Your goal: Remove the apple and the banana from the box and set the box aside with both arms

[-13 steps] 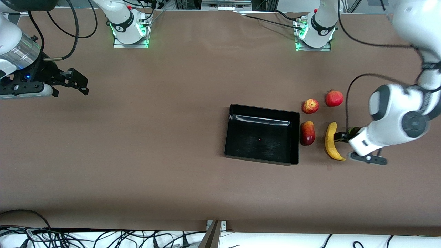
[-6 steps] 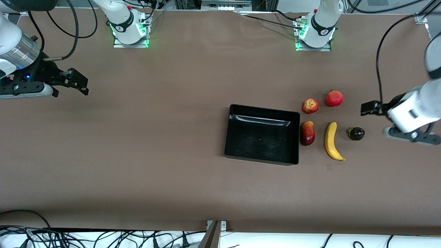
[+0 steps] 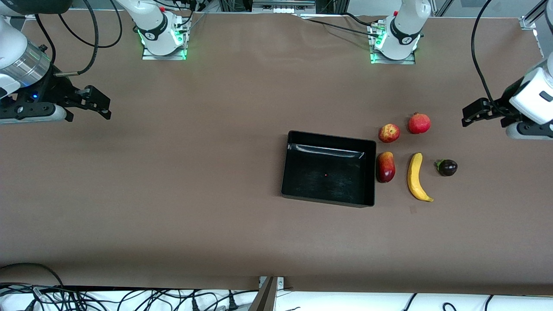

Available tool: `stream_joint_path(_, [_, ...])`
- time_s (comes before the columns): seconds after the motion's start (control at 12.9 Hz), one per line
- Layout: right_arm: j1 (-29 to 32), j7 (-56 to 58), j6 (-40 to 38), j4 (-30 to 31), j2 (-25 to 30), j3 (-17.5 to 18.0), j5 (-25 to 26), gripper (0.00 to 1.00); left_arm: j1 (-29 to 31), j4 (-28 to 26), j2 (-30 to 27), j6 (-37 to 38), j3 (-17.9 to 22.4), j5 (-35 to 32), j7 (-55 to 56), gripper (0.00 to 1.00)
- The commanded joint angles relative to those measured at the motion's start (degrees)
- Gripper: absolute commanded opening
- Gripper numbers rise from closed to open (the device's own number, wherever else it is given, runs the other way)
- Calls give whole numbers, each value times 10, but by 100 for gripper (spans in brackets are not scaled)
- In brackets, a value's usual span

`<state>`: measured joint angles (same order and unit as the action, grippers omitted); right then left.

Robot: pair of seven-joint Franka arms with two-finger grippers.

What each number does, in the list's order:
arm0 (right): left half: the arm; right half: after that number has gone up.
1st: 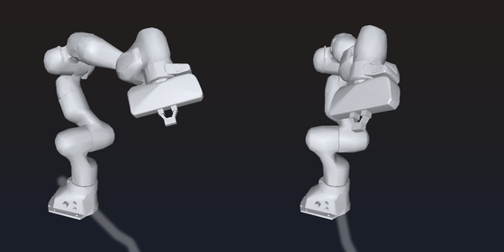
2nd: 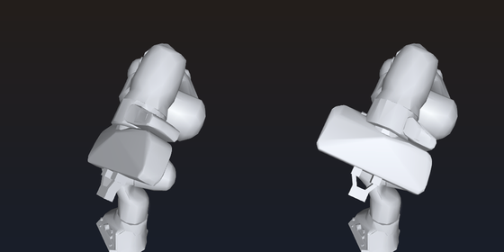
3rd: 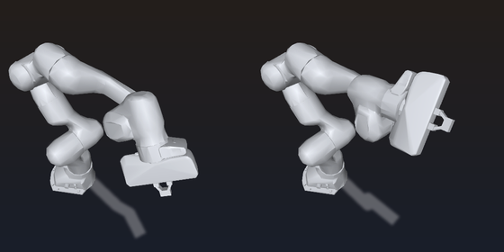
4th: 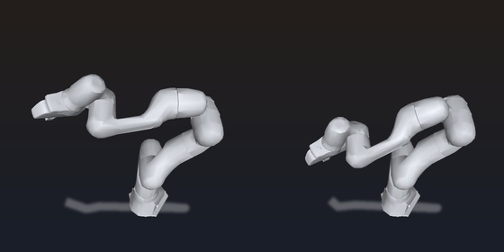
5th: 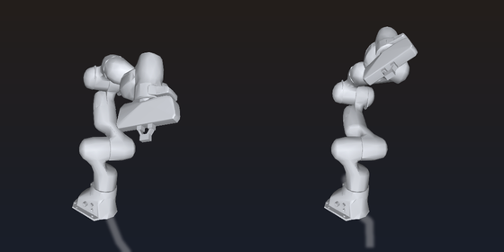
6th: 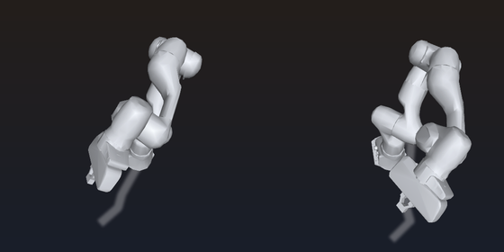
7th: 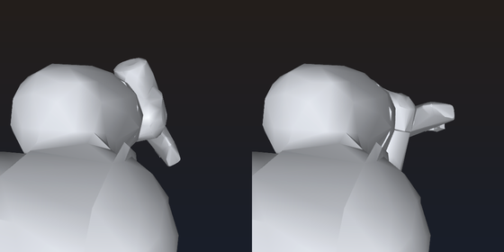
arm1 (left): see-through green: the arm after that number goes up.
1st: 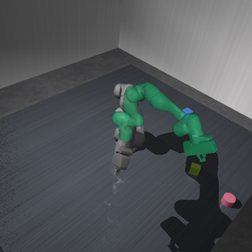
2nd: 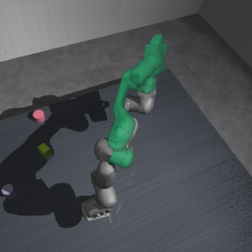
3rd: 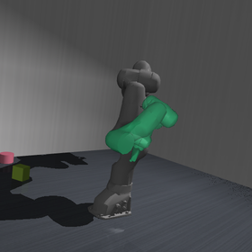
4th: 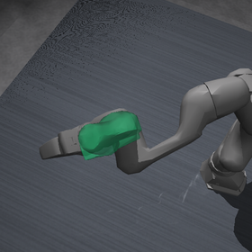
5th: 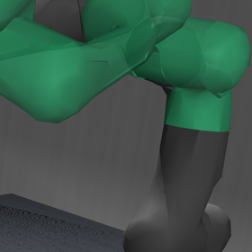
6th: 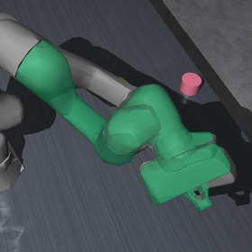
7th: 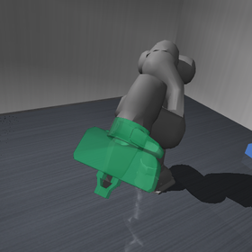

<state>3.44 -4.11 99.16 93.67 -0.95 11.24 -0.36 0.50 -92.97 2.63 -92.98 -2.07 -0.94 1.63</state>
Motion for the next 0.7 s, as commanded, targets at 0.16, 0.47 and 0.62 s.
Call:
stream_joint_path(0.16, [-1, -2, -10, -3, 0, 0, -6, 100, -6, -31, -29, -12, -10, 4, 5, 100])
stream_joint_path(0.47, [-1, -3, -11, -3, 0, 0, -6, 100, -3, -25, -24, -11, -8, 5, 3, 100])
stream_joint_path(0.62, [-1, 1, -11, -3, 0, 0, -6, 100, -4, -23, -22, -12, -9, 9, 4, 100])
